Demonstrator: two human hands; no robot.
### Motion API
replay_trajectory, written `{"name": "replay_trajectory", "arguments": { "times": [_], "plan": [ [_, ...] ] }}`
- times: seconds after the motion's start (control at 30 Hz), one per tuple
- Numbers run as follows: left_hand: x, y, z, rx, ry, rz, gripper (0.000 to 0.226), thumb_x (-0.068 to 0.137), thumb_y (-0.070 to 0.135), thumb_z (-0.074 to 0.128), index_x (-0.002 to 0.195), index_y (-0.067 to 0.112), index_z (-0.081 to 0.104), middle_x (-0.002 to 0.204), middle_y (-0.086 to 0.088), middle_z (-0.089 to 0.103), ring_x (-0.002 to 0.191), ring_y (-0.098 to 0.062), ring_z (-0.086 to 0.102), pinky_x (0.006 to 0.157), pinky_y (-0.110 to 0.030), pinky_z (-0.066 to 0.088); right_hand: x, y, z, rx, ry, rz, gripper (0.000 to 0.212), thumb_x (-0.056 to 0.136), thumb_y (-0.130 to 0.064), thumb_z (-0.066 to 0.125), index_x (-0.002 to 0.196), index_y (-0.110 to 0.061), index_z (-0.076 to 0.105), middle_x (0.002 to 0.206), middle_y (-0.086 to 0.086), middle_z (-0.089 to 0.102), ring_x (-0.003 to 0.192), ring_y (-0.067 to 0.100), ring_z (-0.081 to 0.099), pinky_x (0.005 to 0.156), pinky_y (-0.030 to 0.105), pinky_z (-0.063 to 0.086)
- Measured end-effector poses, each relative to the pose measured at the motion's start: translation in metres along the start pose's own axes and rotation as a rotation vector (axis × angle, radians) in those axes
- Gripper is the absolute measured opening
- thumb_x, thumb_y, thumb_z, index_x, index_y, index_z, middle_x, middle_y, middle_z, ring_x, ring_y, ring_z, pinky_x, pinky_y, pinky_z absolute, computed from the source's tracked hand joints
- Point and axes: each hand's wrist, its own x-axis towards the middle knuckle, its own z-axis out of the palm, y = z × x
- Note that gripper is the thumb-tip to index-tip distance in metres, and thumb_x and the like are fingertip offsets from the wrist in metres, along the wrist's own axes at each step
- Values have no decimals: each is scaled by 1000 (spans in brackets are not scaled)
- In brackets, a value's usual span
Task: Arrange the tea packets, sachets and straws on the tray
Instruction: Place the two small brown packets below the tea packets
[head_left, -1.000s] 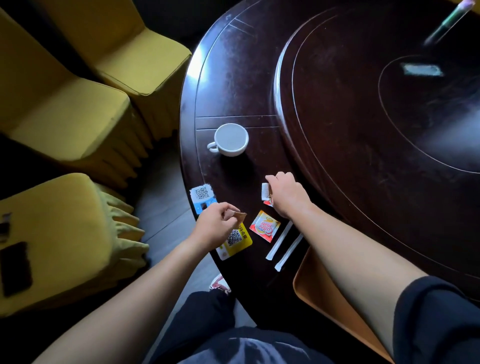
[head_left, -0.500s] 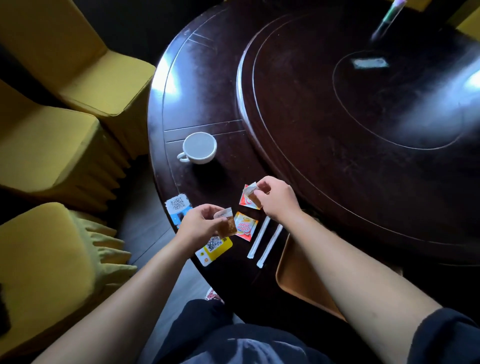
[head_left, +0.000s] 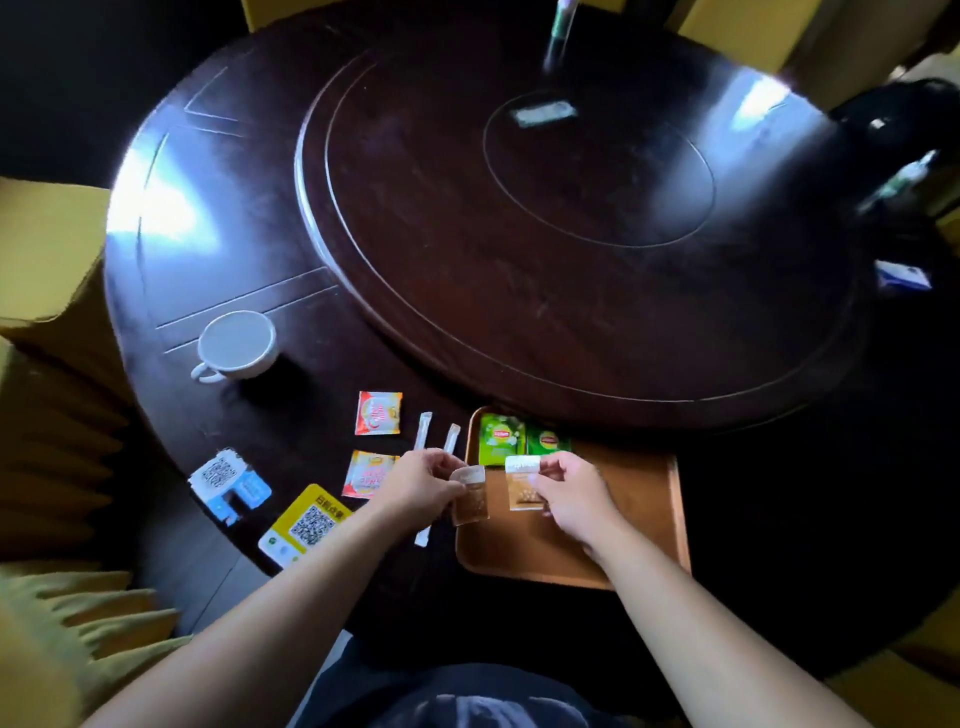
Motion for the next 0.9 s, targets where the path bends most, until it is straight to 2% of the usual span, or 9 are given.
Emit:
{"name": "replay_trajectory", "arguments": {
  "times": [0.07,0.13,0.23,0.33,0.43,0.53,0.67,0.77,0.9],
  "plan": [
    [2,4,15,84,-3,15,10,77,18,72,86,22,73,73,9,68,65,-7,61,56,-22,49,-1,17,-4,15,5,27,20,66,-34,72,82,-25,67,79,-5,71,84,26,71,79,54,59],
    [2,6,28,140,-1,23,8,80,21,72,87,23,72,77,9,67,68,-4,60,55,-19,46,-2,26,-6,19,17,38,15,70,-29,74,82,-25,65,78,-5,68,83,27,70,78,55,59],
    [4,6,41,187,32,48,4,81,25,71,83,28,70,82,9,69,78,-9,65,69,-27,54,-4,32,-10,30,21,32,10,78,-19,73,82,-23,65,76,-5,67,74,21,66,78,54,59],
    [3,7,46,258,82,83,10,81,27,67,91,28,68,87,7,70,82,-14,65,71,-29,54,-5,35,-13,14,40,27,10,78,-22,74,84,-23,66,73,-7,67,68,15,62,78,47,59],
    [2,5,47,384,149,170,26,78,25,69,103,19,64,100,2,63,89,-21,63,78,-38,53,-9,35,-20,-132,82,-13,19,80,-28,74,96,-28,64,88,-8,66,82,16,64,79,34,55],
    [0,-3,49,493,168,319,29,78,20,71,105,15,63,106,-2,57,93,-23,59,81,-37,51,-15,36,-25,-316,61,-156,28,85,-28,69,112,-27,62,109,-5,59,97,18,61,81,31,52],
    [-8,-14,61,673,91,566,24,81,22,69,104,15,67,108,-4,60,99,-24,54,83,-37,52,-18,36,-20,-533,-26,-464,36,86,-18,62,122,-23,58,123,-4,55,114,21,48,90,41,51],
    [-13,-18,70,746,78,640,19,77,20,71,96,16,69,101,-3,63,92,-22,58,78,-32,56,-20,37,-15,-663,-82,-575,43,86,-16,63,128,-23,56,131,-7,53,120,21,44,91,43,51],
    [-11,-21,75,754,93,664,12,78,16,70,89,20,70,100,1,63,95,-19,60,76,-24,53,-21,42,-14,-705,-39,-610,38,88,-17,64,125,-22,60,128,-6,55,118,22,48,90,42,54]
  ]
}}
